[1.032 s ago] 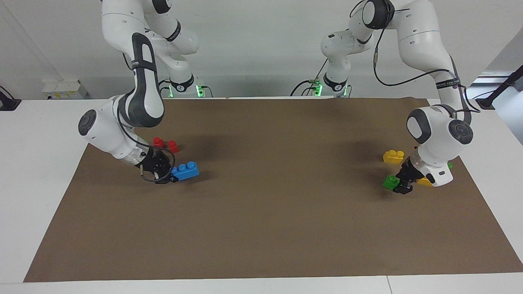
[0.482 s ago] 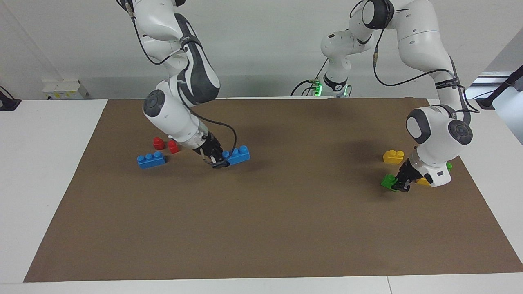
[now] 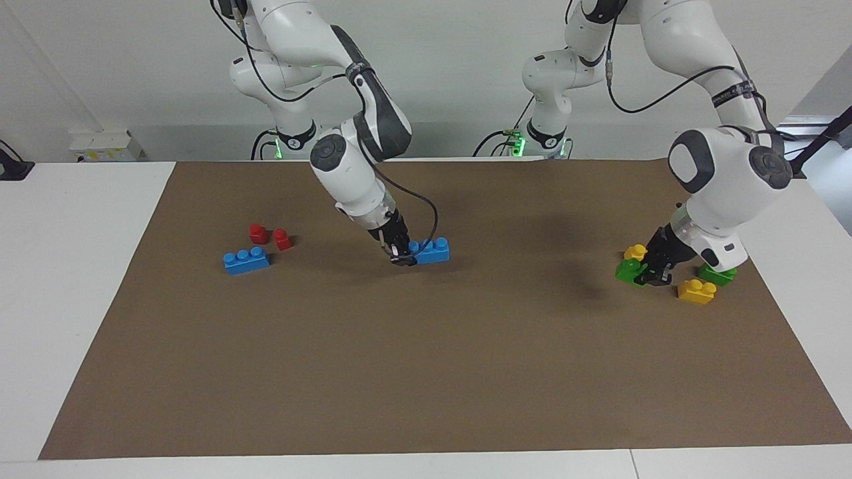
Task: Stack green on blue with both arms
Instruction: 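Lift the green brick with the left gripper while the right carries blue inward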
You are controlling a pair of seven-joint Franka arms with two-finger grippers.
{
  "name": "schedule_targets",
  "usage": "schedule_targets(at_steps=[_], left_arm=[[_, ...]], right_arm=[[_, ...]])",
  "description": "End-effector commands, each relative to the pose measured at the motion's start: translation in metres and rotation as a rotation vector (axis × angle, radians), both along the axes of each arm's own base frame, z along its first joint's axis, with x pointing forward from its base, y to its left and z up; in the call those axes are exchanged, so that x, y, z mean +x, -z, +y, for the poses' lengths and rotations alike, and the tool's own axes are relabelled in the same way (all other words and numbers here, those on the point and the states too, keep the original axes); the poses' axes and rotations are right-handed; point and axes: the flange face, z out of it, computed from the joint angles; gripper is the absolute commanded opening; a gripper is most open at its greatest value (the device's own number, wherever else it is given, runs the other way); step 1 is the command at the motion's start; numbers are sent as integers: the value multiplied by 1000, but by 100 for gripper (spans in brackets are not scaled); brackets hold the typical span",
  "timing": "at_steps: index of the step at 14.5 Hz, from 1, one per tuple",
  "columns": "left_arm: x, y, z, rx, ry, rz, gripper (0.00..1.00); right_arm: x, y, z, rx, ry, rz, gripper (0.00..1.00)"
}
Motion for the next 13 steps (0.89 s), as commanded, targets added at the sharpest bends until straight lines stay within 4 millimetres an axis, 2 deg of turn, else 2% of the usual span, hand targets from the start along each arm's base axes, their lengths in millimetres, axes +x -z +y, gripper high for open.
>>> schedule_targets(at_steps=[1, 3, 5, 8, 10, 13], left_arm=[[-23, -31, -52, 8, -122, 0, 0], [-35, -40, -99, 13, -205, 3, 0], [-50, -40, -143, 20, -264, 15, 0], [-69, -39, -193, 24, -335, 22, 0], [-91, -35, -228, 33, -347, 28, 0], [-125, -15, -270, 1, -423, -32, 0]], right_arm=[[-22, 10, 1, 15, 53, 2, 0], [-32, 18, 14, 17, 73, 6, 0], [-39, 34, 18, 8, 89, -18, 0], [-44, 46, 27, 18, 106, -19, 0], [-46, 52, 30, 16, 107, -23, 0], [-47, 57, 28, 11, 103, -22, 0]])
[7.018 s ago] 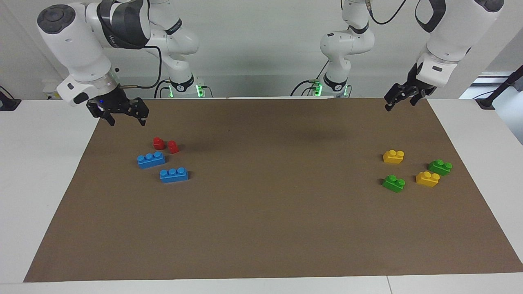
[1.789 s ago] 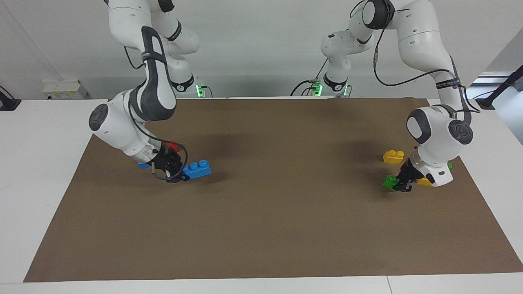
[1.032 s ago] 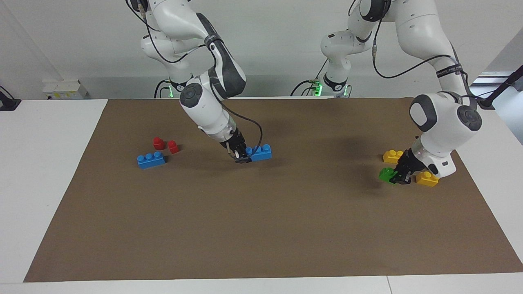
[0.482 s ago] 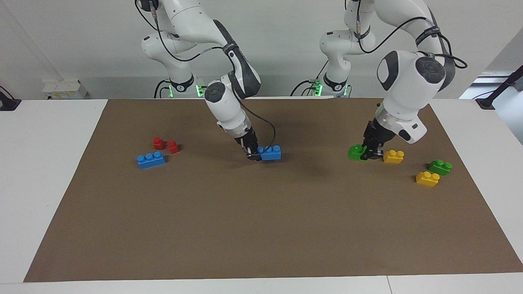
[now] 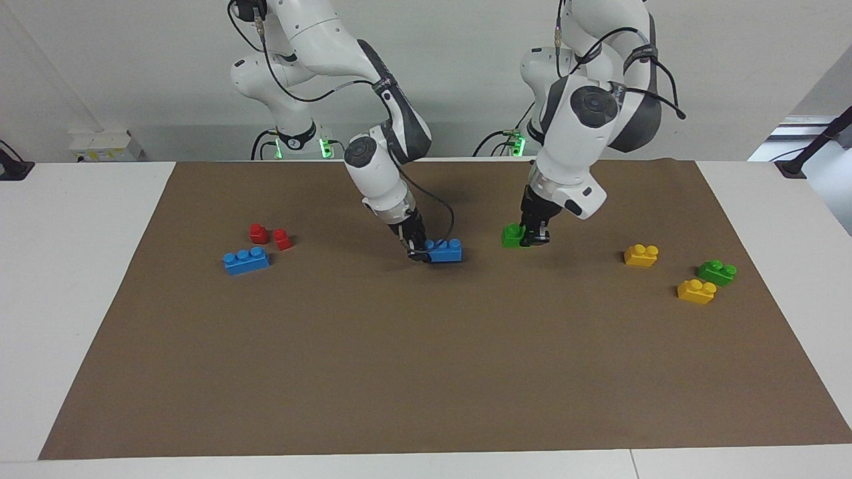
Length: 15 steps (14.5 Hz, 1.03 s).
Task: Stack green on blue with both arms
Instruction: 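Place the green brick onto the blue brick with the left gripper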
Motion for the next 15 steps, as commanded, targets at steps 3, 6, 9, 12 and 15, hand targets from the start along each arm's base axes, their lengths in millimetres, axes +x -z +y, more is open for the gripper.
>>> schedule_targets(at_steps=[3, 6, 9, 12, 15], left_arm=[[-66, 31, -43, -30, -67, -75, 0], [-76, 46, -65, -11, -76, -90, 0], [-86, 70, -83, 15, -116, -134, 0], [-85, 72, -86, 6, -149, -144, 0], [-83, 81, -89, 3, -188, -145, 0]], right_arm=[[-2, 9, -5, 1, 18, -18, 0], [-1, 16, -7, -7, 9, -15, 0], [1, 23, -12, -16, -9, -15, 0], [1, 22, -13, -12, -6, -15, 0], [1, 23, -13, -13, -6, -13, 0]])
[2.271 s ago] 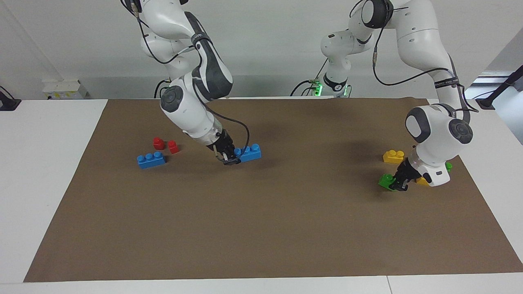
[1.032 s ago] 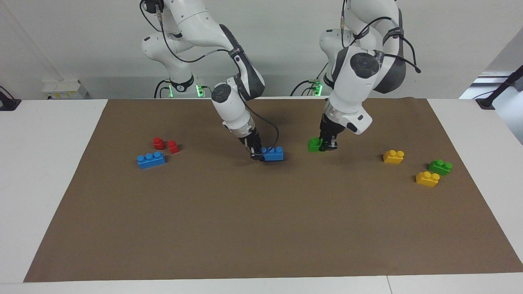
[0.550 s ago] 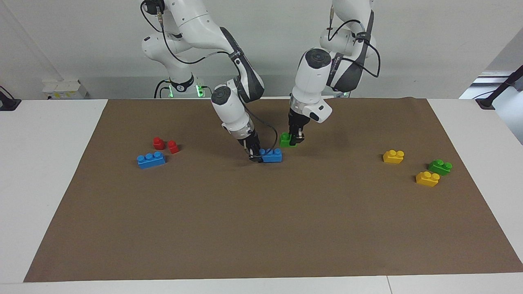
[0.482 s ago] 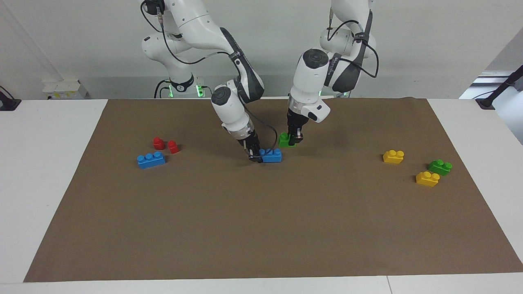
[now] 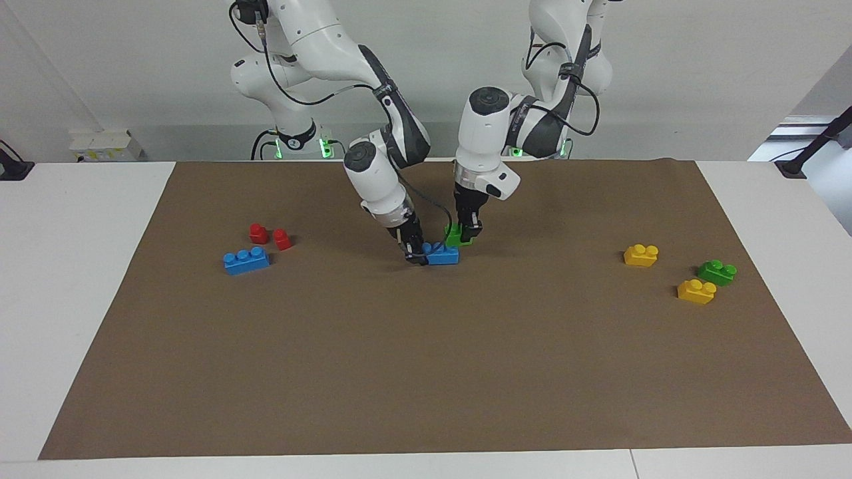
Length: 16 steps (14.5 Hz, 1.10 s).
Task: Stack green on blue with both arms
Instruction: 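Place the green brick onto the blue brick with the left gripper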
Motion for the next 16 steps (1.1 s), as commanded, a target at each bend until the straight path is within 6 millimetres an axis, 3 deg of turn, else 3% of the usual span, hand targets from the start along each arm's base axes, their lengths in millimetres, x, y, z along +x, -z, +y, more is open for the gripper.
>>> schedule_targets(at_steps=[1, 4, 11, 16], left_arm=[[1, 9, -2, 1, -47, -34, 0], [1, 16, -6, 5, -54, -49, 0], [-18, 25, -30, 9, -19, -38, 0], [-19, 52, -40, 59, -50, -85, 0]], right_arm=[[1, 11, -8, 0, -4, -9, 0], [2, 11, -9, 0, -2, -9, 0], [4, 11, -12, 1, 4, -10, 0], [4, 11, -13, 0, 6, -9, 0]])
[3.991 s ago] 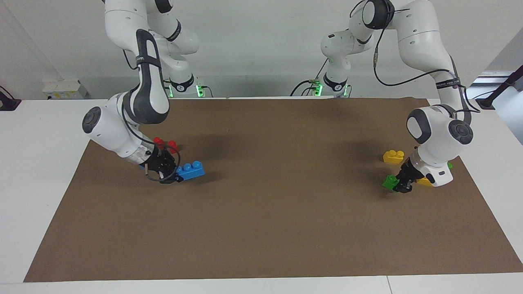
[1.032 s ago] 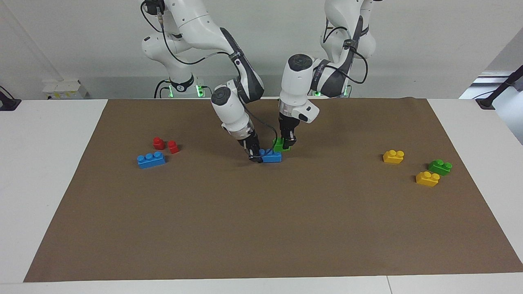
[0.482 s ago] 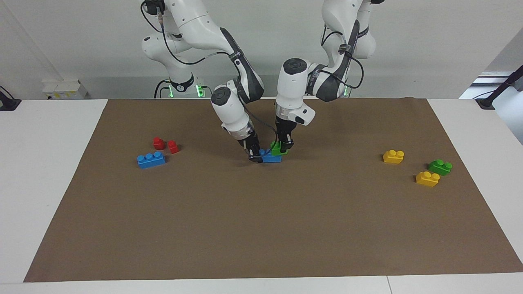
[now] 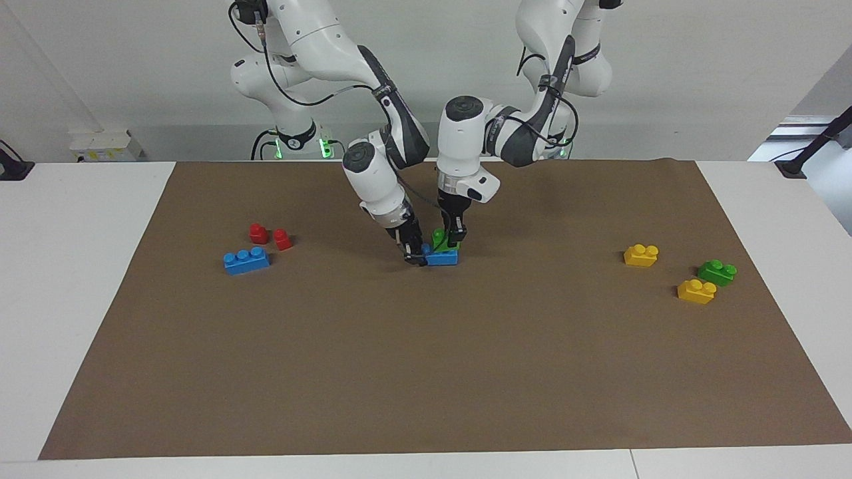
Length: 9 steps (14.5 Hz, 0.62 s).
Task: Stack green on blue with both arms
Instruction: 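Place the green brick onto the blue brick with the left gripper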
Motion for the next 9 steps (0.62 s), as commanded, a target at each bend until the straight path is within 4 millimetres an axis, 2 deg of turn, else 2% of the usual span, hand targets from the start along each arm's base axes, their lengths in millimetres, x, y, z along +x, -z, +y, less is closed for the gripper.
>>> schedule_targets(at_steps=[1, 2, 8, 9], left_arm=[[2, 18, -3, 18, -30, -39, 0], [8, 17, -1, 17, -37, -42, 0], [5, 30, -1, 33, -14, -37, 0], [5, 29, -1, 38, -9, -34, 61]], right_arm=[[2, 11, -10, 0, 0, -8, 0], [2, 12, -10, 0, 0, -6, 0], [2, 12, -10, 0, 0, -6, 0], [2, 12, -10, 0, 0, -6, 0]])
